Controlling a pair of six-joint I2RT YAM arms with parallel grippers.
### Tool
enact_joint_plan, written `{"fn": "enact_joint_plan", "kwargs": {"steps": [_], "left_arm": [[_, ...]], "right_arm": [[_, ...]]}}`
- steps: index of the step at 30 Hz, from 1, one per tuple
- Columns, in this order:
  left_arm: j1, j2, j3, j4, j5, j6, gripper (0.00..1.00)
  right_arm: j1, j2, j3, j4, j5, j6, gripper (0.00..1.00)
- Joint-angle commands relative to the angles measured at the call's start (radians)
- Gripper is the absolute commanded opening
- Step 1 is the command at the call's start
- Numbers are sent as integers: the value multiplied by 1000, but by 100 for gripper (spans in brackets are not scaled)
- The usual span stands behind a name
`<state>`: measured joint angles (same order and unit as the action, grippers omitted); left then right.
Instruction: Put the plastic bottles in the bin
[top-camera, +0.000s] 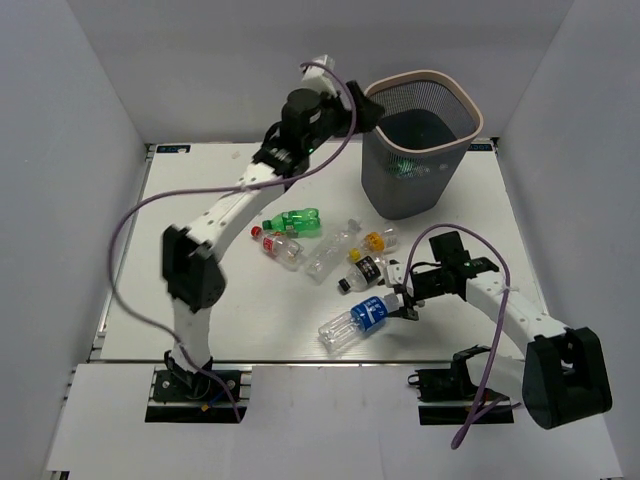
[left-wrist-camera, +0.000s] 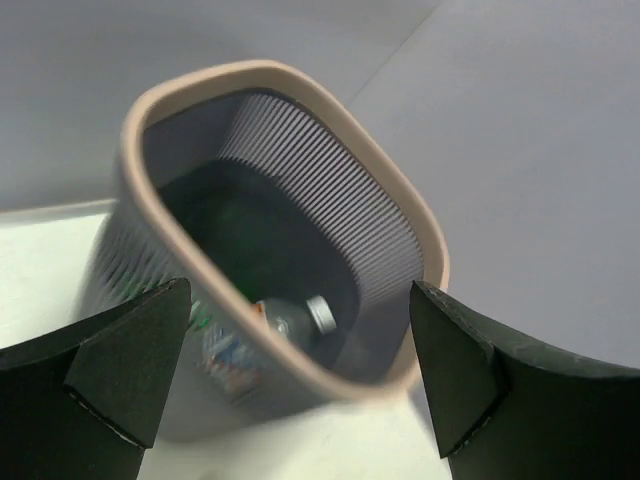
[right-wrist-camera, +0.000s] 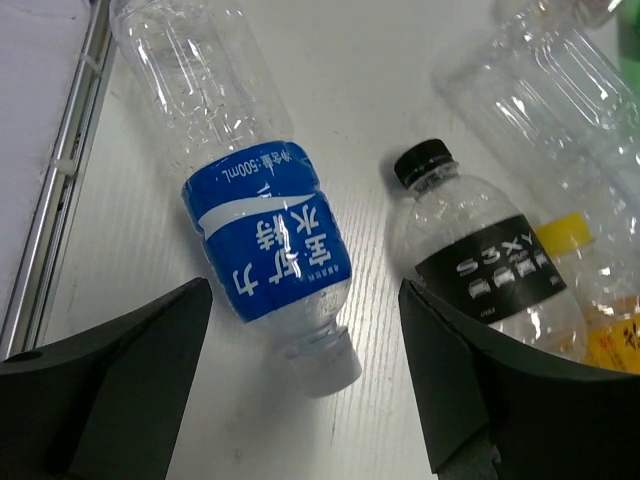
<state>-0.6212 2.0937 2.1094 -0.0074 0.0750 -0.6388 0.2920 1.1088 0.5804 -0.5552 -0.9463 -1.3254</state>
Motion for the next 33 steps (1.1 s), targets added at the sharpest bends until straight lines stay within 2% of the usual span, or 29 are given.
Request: {"fn": "enact_joint_plan", "kwargs": {"steps": [1, 2, 5, 7, 9, 10, 15, 21, 24, 25, 29, 30, 33], "left_arm": [[-8, -331, -238, -181, -87, 212, 100], [-8, -460, -309, -244, -107, 253, 100], [-8, -678, -570, -386, -205, 263, 100], [3, -768, -748, -445, -256, 234, 100], [3, -845, -848, -515, -279, 155, 100], [3, -906, -927, -532, -294, 122, 100], [3, -1011, -1126, -600, -331, -168, 100], [3, -1021, -1223, -556, -322, -303, 100], [3, -1002, -1241, -531, -331, -334, 100], [3, -1002, -1256, -520, -331, -350, 100], [3, -983, -1293, -473, -331, -426, 100], [3, -983, -1293, -473, -331, -439, 100], [3, -954, -1293, -462, -356, -487, 100]], "right_arm": [[33, 45, 64, -12, -16, -84, 81], [59, 66, 65, -9, 0, -103, 81], [102, 114, 79, -6, 46, -132, 83], [128, 138, 91, -2, 76, -144, 83], [147, 187, 114, -24, 104, -216, 83], [157, 213, 127, -88, 112, -239, 83], [200, 307, 153, -161, 181, -302, 83], [234, 352, 147, -121, 227, -267, 80], [249, 350, 139, -109, 239, -250, 74], [253, 350, 139, -112, 238, -241, 72], [259, 324, 167, -143, 215, -219, 37], [259, 312, 206, -197, 204, -218, 26], [254, 254, 303, -324, 162, -213, 12]]}}
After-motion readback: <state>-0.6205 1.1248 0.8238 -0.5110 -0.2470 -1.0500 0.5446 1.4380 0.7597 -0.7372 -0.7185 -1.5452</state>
